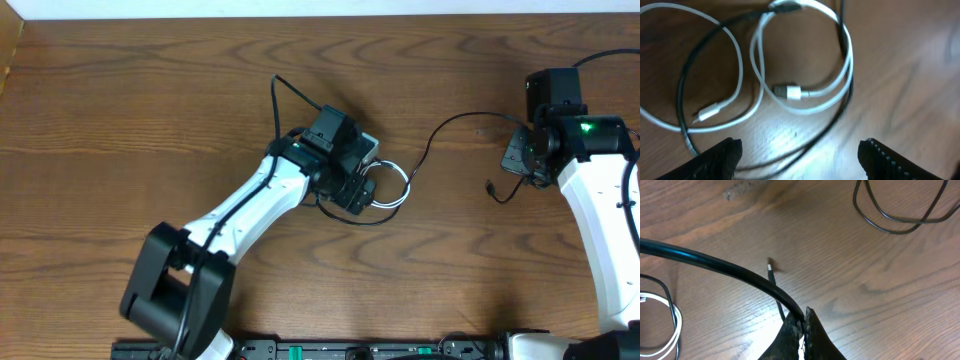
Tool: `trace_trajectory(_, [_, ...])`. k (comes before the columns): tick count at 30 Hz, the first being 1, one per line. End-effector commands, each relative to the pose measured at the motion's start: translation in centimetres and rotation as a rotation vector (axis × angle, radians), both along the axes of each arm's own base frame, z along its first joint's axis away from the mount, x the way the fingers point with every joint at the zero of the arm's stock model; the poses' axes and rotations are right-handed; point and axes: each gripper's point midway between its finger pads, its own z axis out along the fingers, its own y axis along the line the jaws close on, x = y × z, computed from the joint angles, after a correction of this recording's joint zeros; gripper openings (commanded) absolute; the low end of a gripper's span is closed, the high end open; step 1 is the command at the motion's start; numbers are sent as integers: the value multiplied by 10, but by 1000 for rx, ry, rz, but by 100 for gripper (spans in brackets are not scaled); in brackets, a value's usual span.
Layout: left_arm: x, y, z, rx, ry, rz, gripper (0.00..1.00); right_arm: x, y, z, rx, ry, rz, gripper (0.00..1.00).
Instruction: Untangle cables
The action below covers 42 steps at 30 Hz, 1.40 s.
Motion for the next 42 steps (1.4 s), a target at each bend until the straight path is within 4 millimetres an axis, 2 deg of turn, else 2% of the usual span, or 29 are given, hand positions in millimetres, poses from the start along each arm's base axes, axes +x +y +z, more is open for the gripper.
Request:
trace_trajectory(1, [7,-4,-11,-29,113,231,79,-1,-2,0,6,-3,-24,1])
trace_trajectory(6, [21,8,-26,16,165,505,79,-2,-1,-1,6,3,-22,1])
trace_trajectory(11, [29,14,-36,44,153,585,79,-2,-1,-1,6,4,-22,1])
trace_trajectory(15, [26,12,-45,60,167,577,66,-2,-1,-1,6,4,-22,1])
trace_trajectory(21, [16,1,-58,85,183,541,59,-2,-1,-1,6,3,-22,1])
trace_trajectory(23, [13,-3,-62,89,186,529,54,-2,-1,-1,6,3,-22,1])
trace_trajectory(35, [13,-7,-67,94,178,522,7,-4,-1,-1,5,10,-22,1])
trace_trajectory(42, [27,9,-49,72,141,539,7,-4,-1,-1,3,15,-18,1])
